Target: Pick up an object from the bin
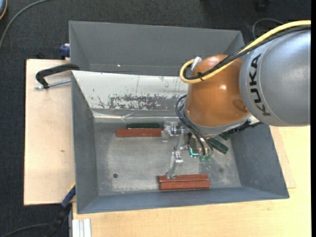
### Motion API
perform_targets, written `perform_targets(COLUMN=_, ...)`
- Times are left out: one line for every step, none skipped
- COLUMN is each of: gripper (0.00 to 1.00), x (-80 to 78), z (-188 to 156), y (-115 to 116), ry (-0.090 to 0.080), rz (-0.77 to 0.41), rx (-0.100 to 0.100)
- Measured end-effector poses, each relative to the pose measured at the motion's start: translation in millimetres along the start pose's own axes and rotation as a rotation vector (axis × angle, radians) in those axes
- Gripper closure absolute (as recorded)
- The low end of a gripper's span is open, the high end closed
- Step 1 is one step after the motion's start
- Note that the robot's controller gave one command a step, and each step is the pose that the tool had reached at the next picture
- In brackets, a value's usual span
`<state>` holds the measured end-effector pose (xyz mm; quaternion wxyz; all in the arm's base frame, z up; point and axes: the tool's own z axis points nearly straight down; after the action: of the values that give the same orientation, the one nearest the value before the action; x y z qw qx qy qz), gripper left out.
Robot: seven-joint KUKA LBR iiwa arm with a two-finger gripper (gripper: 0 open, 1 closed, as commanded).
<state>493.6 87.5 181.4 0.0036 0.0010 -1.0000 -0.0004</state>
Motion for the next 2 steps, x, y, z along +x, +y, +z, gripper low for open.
perform_targets(gripper=0.00, x=-64.5, z=18, y=22, ry=-0.016, rz=-0.060, rx=-0.002)
perform_targets(gripper=0.00, x=-98.9, z=-2, y=38, ry=-0.018, rz=-0.012, rx=-0.003)
